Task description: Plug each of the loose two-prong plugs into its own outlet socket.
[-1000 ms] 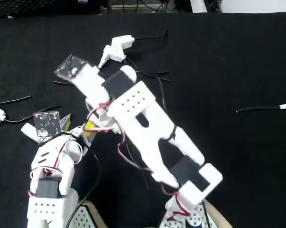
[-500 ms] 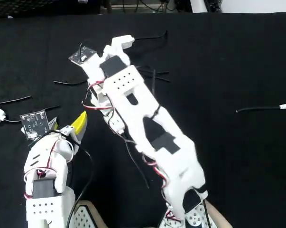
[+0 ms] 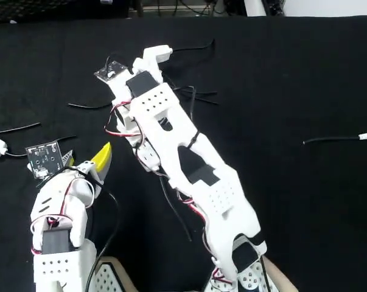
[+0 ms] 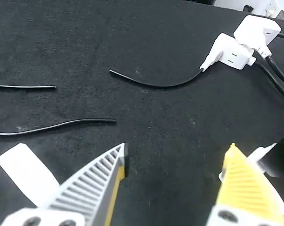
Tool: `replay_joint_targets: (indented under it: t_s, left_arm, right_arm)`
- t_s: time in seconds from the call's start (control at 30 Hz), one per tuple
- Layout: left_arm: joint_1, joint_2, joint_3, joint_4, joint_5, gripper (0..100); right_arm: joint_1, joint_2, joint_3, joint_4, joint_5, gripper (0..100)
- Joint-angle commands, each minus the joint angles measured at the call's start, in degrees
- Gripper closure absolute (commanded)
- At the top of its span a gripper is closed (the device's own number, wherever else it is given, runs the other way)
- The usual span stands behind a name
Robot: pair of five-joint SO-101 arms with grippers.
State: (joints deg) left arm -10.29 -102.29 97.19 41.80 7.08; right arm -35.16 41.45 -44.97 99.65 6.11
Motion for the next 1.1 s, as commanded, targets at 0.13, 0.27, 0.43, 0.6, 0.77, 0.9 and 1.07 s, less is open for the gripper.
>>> replay_joint_targets:
  t_s: [0.13, 0.27, 0.43, 0.6, 0.77, 0.9, 1.07]
  left_arm:
    - [-0.2, -0.5, 0.0, -0.1, -0.3, 67]
    - [-0.2, -0.5, 0.0, -0.1, -0.3, 67]
    - [-0.2, -0.5, 0.0, -0.1, -0.3, 67]
    - [-0.2, -0.5, 0.0, -0.1, -0.3, 67]
    - [-0.2, -0.5, 0.0, -0.1, -0.3, 67]
    - [-0.2, -0.5, 0.0, -0.1, -0.3, 67]
    - [-0.2, -0.5, 0.0, -0.1, -0.3, 67]
  right_arm:
    - [0.4, -0.4, -1.4, 1.3, -2.0, 98.6]
    - [1.0, -0.2, -0.1, 1.2, -2.0, 98.6]
    - [1.2, -0.2, 0.1, 1.1, -2.2, 98.6]
    - [1.2, -0.2, 0.1, 1.2, -2.2, 98.6]
    - [1.2, -0.2, 1.4, 1.2, -3.7, 98.6]
    - [1.1, -0.2, 3.4, 1.1, -4.2, 98.6]
    - [1.1, -0.3, 3.3, 0.5, -3.9, 98.6]
